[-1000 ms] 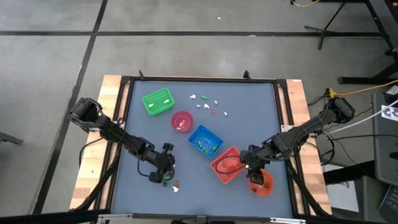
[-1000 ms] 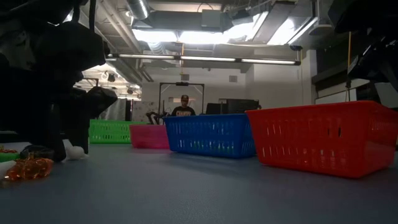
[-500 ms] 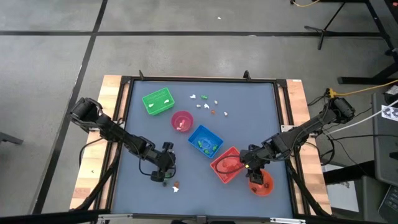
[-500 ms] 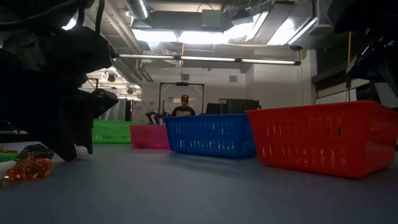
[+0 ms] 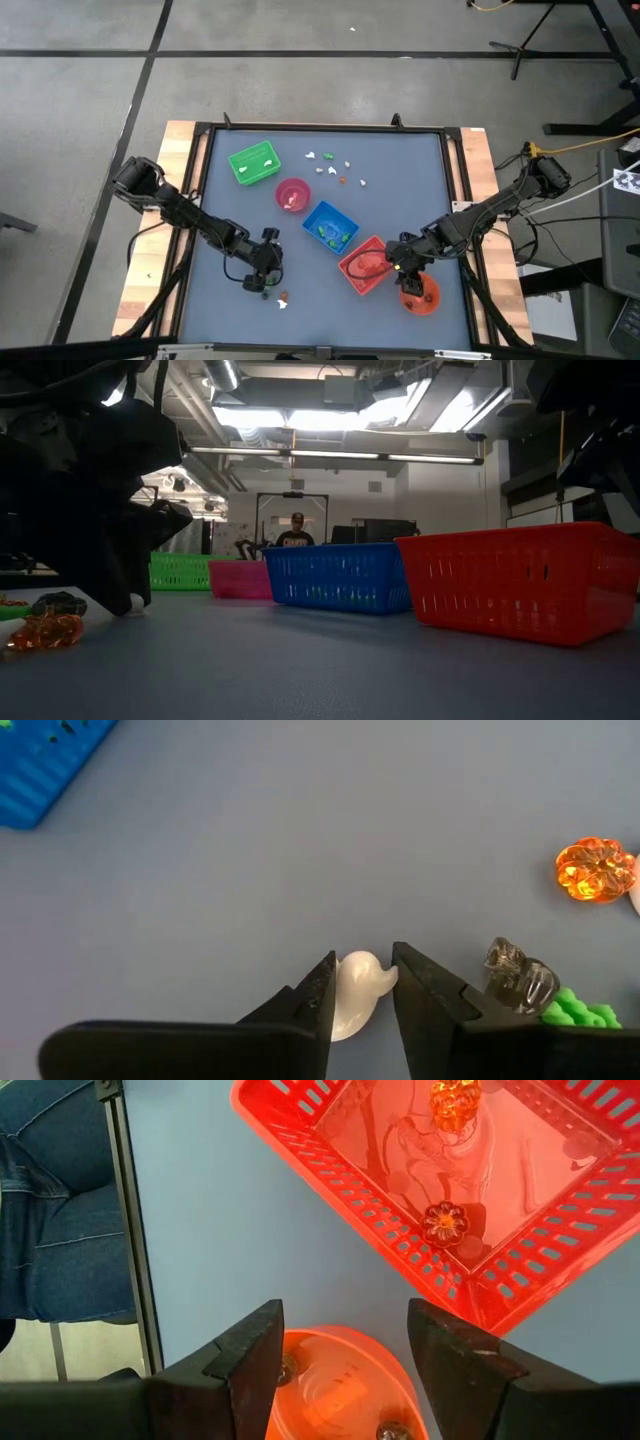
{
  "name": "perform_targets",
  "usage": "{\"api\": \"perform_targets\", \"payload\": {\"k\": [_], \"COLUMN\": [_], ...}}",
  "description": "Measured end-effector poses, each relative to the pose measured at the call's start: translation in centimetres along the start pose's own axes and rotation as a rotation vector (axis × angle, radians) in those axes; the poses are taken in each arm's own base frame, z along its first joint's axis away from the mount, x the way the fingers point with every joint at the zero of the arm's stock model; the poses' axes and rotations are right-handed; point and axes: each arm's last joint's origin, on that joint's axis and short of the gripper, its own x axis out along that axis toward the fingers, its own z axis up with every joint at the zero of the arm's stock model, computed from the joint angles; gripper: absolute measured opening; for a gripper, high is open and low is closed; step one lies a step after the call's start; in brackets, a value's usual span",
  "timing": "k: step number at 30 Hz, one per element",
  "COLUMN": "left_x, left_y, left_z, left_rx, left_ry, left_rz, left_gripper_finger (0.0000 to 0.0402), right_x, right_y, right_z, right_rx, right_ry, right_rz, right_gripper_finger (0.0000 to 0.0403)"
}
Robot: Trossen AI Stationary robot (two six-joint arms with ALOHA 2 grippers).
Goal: Sort Halloween decoration
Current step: Put the white ghost toy into the green bin
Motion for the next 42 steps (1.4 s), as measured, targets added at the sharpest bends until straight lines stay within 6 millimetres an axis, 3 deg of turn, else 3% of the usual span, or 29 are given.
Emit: {"api": "perform_targets", "payload": {"k": [36,42], "left_x": [0.01,-0.03], "left_y": [0.09,0.14], "left_z": [0.00,0.11], "left_rx": [-0.008,-0.009], "left_ry": [0.004,-0.002], "left_rz": [-0.013,-0.006], "left_gripper_finger": [0.0070,0.0049], "right_x": [0.00,0.00], "right_y": [0.00,0.01], "right_z": [0.00,-0.01], "right_rx": [0.000,0.000], "right_ry": [0.000,0.000], "right_rz": [0.000,0.000], "right_gripper_finger": [0.0214,0.0214]}}
